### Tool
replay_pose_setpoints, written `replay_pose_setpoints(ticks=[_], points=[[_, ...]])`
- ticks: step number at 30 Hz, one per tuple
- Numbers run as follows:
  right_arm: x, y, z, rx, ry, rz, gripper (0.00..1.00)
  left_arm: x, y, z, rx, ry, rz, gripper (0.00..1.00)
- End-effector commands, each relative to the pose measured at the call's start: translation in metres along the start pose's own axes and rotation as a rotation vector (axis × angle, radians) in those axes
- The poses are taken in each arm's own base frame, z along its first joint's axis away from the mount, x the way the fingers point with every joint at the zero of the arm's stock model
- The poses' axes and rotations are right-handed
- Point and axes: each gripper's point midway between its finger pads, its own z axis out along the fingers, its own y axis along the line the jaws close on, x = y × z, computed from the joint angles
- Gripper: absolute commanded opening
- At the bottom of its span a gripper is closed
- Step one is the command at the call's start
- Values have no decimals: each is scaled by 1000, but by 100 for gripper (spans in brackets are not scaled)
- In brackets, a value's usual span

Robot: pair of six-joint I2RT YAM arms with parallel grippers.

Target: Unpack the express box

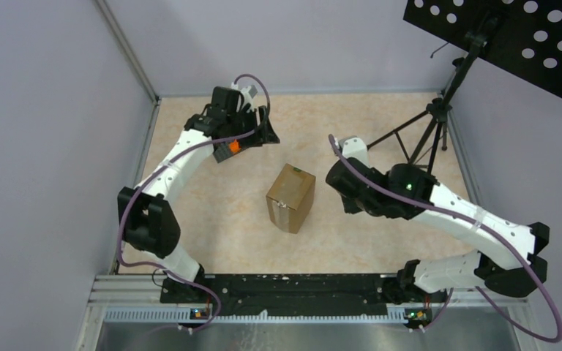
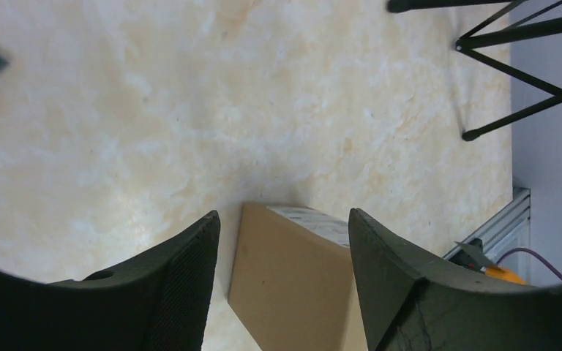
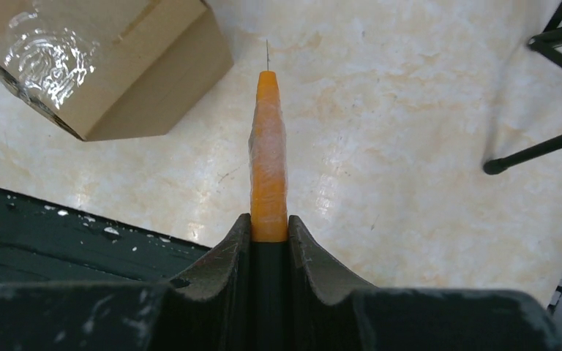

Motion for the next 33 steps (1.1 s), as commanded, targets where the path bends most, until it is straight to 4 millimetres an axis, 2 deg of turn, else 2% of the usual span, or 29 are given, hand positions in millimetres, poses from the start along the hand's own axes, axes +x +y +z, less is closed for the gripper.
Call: replay_pose_setpoints(ticks=[1,6,8,12,15,20,25,33], points=[[-35,-24,-32,53,-134,-2,0,-9,-23,-9,56,9,147,70],[-69,-10,-47,-14,-218,-44,0,22,-57,4,168,100,218,74],[-79,-7,-52,-31,-241,-62,0,29,-63,7,186,112,235,76],[-88,-2,-55,-46,-258,-114,0,43,-63,12,167,151,270,77],[-91,10,-61,-109,-279,-151,0,55,-61,16,159,182,288,77],[-89,34,-70,-222,-292,-227,0,73,-62,22,179,235,291,76],[-78,54,-75,-315,-284,-295,0,86,-71,27,228,270,292,74],[-66,66,-74,-376,-256,-339,0,90,-78,35,281,285,263,74]])
